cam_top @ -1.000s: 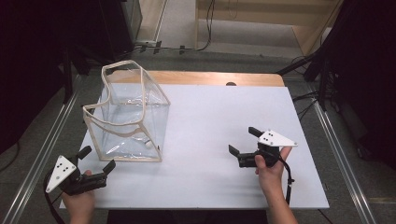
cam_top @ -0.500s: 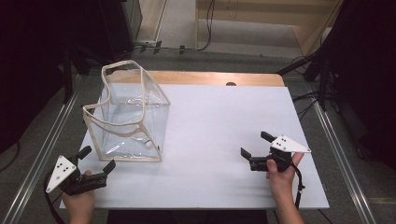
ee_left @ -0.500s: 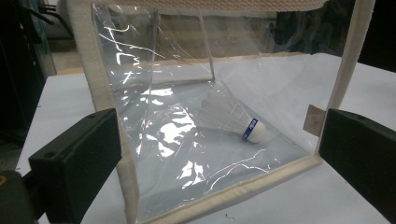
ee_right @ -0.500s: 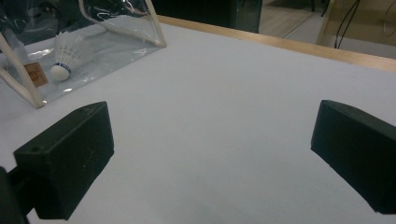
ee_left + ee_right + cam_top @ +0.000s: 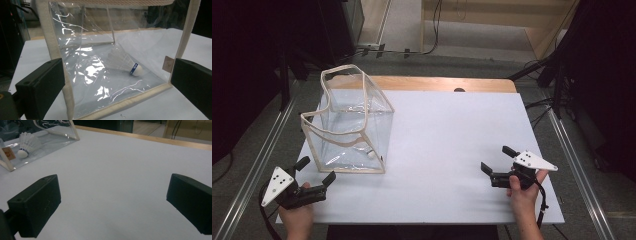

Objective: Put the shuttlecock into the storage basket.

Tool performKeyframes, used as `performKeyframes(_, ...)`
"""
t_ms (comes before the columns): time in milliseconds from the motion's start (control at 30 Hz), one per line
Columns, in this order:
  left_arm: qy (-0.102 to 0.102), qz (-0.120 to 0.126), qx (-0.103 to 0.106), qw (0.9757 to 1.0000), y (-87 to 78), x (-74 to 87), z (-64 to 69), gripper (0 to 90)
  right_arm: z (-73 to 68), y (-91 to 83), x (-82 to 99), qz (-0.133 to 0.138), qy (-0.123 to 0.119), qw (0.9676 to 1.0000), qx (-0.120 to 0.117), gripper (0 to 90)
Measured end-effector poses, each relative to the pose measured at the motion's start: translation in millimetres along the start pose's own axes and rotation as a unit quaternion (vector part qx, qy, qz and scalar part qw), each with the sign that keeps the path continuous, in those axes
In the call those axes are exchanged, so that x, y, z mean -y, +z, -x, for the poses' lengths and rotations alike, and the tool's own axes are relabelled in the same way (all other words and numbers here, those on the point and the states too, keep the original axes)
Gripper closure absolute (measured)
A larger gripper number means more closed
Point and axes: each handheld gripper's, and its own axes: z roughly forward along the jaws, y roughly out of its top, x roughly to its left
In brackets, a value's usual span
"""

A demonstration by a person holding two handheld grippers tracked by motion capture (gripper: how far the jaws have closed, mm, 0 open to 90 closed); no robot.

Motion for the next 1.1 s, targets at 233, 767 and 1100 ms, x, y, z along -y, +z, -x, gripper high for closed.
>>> performKeyframes(233, -0.002, 0.001, 0.0, 1.0, 0.1, 0.0, 0.0, 0.0, 8.7, -6.8, 7.2, 0.005, 0.014, 0.9998, 0.011, 0.0)
performKeyframes(767, -0.005, 0.004, 0.0, 1.0, -1.0, -0.1, -1.4, 0.0, 27.2, -33.1, 25.4, 0.009, 0.027, 0.9989, 0.038, 0.0)
performKeyframes(1100, -0.006, 0.006, 0.0, 1.0, -0.7, -0.1, -1.5, 0.0, 40.2, -50.2, 31.3, 0.022, 0.044, 0.997, 0.06, 0.0)
